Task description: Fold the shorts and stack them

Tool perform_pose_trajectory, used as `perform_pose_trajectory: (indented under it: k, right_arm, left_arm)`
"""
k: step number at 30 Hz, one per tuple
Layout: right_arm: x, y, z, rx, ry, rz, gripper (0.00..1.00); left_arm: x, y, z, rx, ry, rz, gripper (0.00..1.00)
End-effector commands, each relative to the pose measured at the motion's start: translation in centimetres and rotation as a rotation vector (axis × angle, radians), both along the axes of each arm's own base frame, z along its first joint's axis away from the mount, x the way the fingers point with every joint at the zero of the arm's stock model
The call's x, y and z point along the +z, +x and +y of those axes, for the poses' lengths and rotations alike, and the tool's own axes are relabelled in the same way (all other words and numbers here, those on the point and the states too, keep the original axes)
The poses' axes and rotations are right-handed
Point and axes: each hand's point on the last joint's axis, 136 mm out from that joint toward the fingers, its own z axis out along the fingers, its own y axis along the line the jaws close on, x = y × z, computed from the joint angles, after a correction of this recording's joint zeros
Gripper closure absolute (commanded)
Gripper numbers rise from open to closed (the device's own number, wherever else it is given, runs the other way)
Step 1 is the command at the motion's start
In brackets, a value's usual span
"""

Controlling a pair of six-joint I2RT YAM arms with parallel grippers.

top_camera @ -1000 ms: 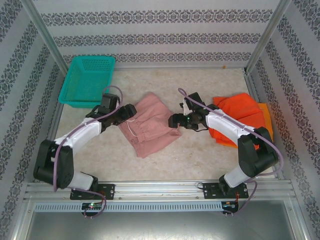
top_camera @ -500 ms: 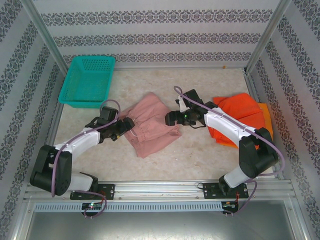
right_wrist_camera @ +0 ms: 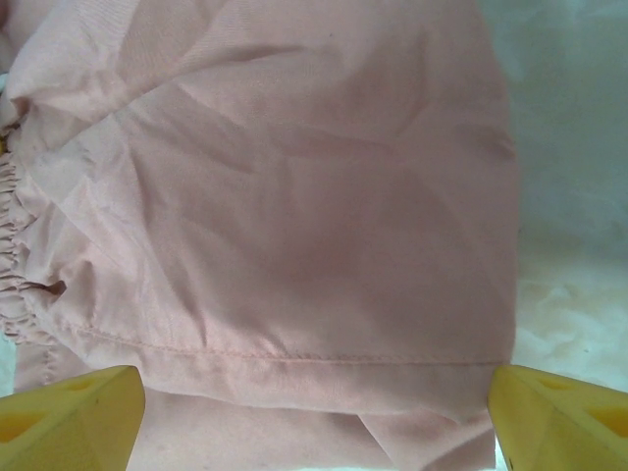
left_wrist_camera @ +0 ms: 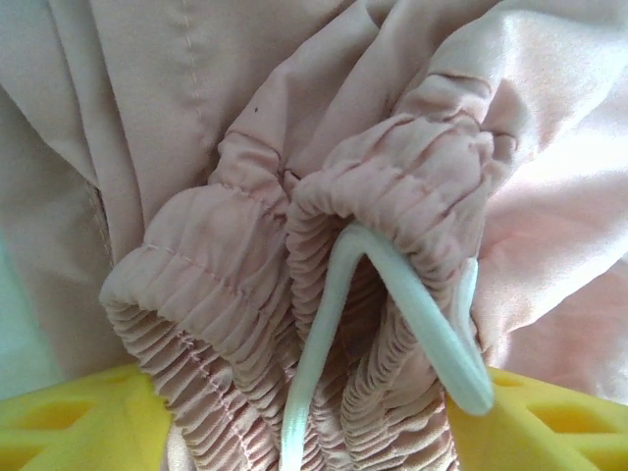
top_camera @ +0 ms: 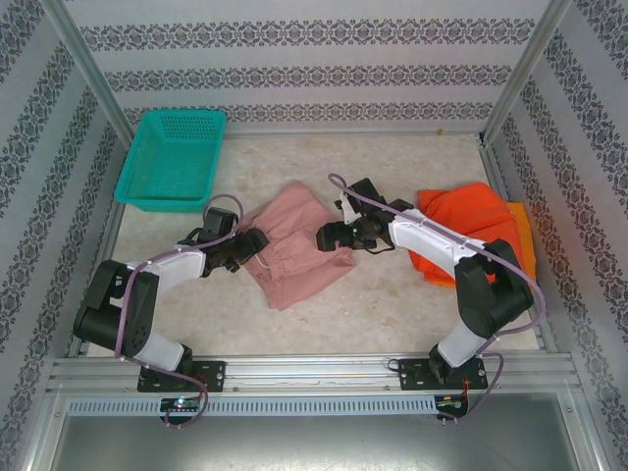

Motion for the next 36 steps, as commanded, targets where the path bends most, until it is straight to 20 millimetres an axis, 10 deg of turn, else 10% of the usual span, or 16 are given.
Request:
perform_pose_trajectory:
  k: [1, 36]
  right_arm:
    - [-0.3, 0.6, 0.8, 0.003, 0.000, 0.004, 0.10]
    - [-5.3, -0.3, 1.0, 0.011, -0.042, 0.127, 0.10]
  left_arm:
    - [1.4, 1.5, -0.6, -0.002, -0.035, -0.053, 0.34]
    - [2.0, 3.6, -1.7, -0.049, -0.028, -0.033, 0.63]
